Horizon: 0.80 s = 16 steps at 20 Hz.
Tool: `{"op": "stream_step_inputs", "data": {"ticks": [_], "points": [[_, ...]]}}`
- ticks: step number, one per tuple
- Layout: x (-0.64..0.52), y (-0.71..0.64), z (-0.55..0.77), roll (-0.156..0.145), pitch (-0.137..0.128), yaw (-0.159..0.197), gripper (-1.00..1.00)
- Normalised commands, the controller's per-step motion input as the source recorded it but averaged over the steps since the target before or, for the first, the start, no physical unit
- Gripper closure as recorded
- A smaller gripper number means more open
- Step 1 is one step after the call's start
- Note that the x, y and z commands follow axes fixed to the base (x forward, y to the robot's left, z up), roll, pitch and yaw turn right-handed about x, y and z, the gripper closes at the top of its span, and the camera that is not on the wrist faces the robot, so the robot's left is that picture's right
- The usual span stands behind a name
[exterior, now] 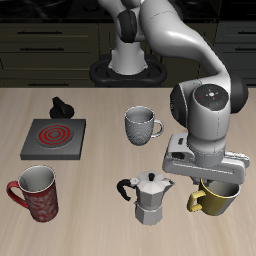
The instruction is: Place the white and yellow mug on the plate
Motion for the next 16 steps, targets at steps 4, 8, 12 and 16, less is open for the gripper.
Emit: {"op": "stream_step_inputs", "data": {"ticks": [4, 8, 12, 16], "points": [[-0.01, 0.0, 0.09, 0.01, -0.034, 0.052, 1.0], [-0.15, 0.08, 0.1, 0.006, -0.033, 0.014, 1.0], [-0.25, 0.13, 0.17, 0.017, -0.065, 0.048, 1.0], [-0.41, 0.13, 0.22, 0.013, -0.083, 0.047, 1.0]]}}
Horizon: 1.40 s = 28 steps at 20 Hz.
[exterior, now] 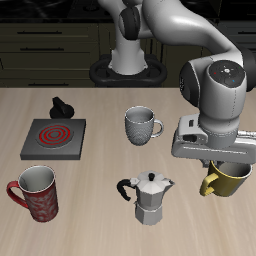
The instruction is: Place the white and yellow mug on the plate
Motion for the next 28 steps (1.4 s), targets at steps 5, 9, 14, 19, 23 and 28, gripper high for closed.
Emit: {"op": "stream_step_inputs", "data": {"ticks": [5, 9, 14, 19, 23, 28], "points": [[-0.43, 0.06, 0.2, 0.025, -0.047, 0.0, 1.0], [-0.53, 0.02, 0.19, -0.006, -0.145, 0.113, 1.0], [-0.29, -0.02, -0.12, -0.03, -0.039, 0.018, 1.0], [-0.38, 0.1, -0.12, -0.035, -0.089, 0.087, 1.0], [-0.5, 0.07, -0.08, -0.036, -0.141, 0.097, 1.0], [-0.65, 0.05, -0.15, -0.014, -0.138, 0.052, 1.0]]}}
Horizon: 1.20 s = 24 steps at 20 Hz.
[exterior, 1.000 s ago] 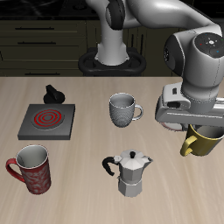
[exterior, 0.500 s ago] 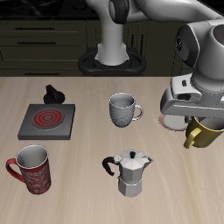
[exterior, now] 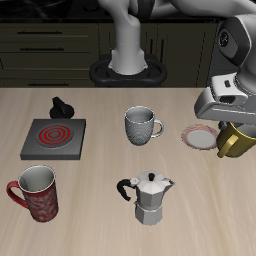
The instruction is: Place the white and yellow mug on the plate
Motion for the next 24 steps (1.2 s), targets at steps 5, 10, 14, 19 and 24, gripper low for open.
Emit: {"op": "stream_step_inputs", "data": {"ticks": [5, 10, 14, 19, 24], "points": [[-0.45, -0.07, -0.1, -0.031, -0.104, 0.007, 1.0], [-0.24, 0.06, -0.11, 0.027, -0.052, 0.032, 1.0], [-0.28, -0.01, -0.03, 0.024, -0.087, 0.05, 1.0], [-0.23, 0.0, -0.08, 0.018, -0.034, 0.016, 1.0], [-0.36, -0.01, -0.05, 0.015, -0.035, 0.025, 1.0]]}}
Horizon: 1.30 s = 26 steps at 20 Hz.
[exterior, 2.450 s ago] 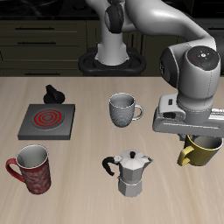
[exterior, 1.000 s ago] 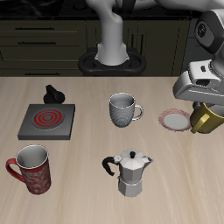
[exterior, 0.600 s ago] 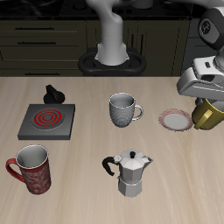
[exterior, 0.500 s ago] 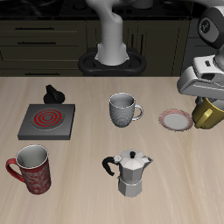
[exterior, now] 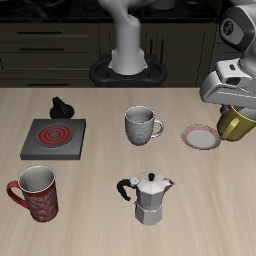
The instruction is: Place the white and yellow mug on the plate
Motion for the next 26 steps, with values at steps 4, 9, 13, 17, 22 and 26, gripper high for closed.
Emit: {"op": "stream_step_inputs", "data": {"ticks": [4, 9, 13, 17, 22, 26], "points": [[-0.24, -0.14, -0.03, -0.02, -0.038, 0.038, 1.0], [-0.26, -0.09, -0.08, -0.012, -0.003, 0.007, 1.0], [-0.3, -0.05, -0.08, 0.008, -0.009, -0.013, 1.0], [-0.38, 0.05, -0.06, 0.028, -0.006, -0.006, 1.0], [-0.4, 0.15, -0.04, 0.059, 0.005, -0.003, 1.0], [-0.22, 0.05, -0.05, 0.039, -0.02, 0.033, 1.0]]}}
